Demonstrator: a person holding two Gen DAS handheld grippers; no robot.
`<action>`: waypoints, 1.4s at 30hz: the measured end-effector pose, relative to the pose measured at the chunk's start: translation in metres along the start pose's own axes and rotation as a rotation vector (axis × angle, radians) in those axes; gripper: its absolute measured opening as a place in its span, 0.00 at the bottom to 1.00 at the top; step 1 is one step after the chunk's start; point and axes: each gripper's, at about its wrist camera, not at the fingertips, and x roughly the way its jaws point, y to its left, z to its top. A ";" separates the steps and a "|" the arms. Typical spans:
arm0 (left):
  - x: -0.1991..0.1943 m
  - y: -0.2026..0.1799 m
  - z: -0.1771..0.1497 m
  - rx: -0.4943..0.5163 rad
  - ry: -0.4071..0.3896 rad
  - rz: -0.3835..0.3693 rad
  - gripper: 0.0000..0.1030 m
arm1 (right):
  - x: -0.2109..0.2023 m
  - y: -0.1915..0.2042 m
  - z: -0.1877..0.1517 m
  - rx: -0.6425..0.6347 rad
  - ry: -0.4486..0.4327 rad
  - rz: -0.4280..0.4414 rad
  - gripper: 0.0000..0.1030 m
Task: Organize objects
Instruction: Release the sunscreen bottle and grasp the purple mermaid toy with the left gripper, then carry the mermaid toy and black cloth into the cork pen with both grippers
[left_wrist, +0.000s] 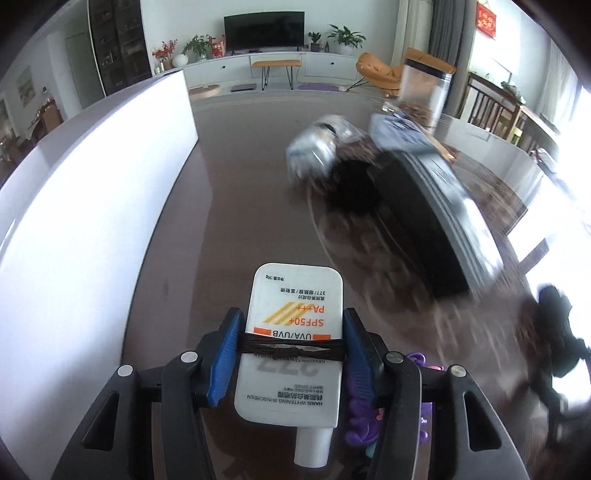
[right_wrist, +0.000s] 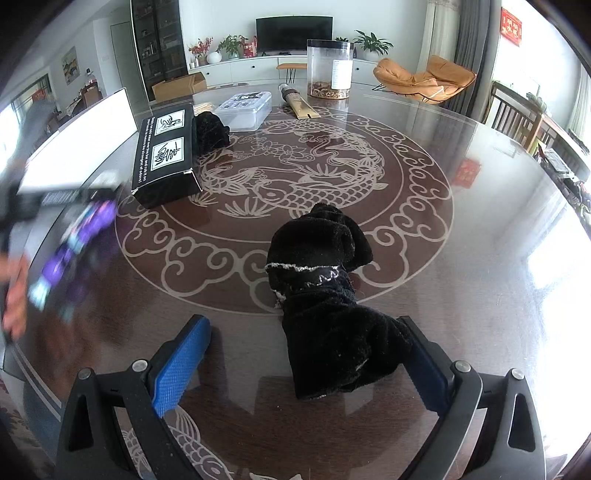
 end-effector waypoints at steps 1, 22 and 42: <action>-0.006 -0.001 -0.009 -0.008 -0.002 0.004 0.52 | 0.000 0.000 0.000 0.000 0.000 0.000 0.96; -0.066 -0.060 -0.089 0.209 -0.004 0.003 0.71 | 0.000 0.000 0.001 -0.002 0.000 -0.001 0.96; -0.078 -0.055 -0.112 0.284 0.024 -0.176 0.35 | 0.001 -0.005 0.002 -0.007 0.017 0.022 1.00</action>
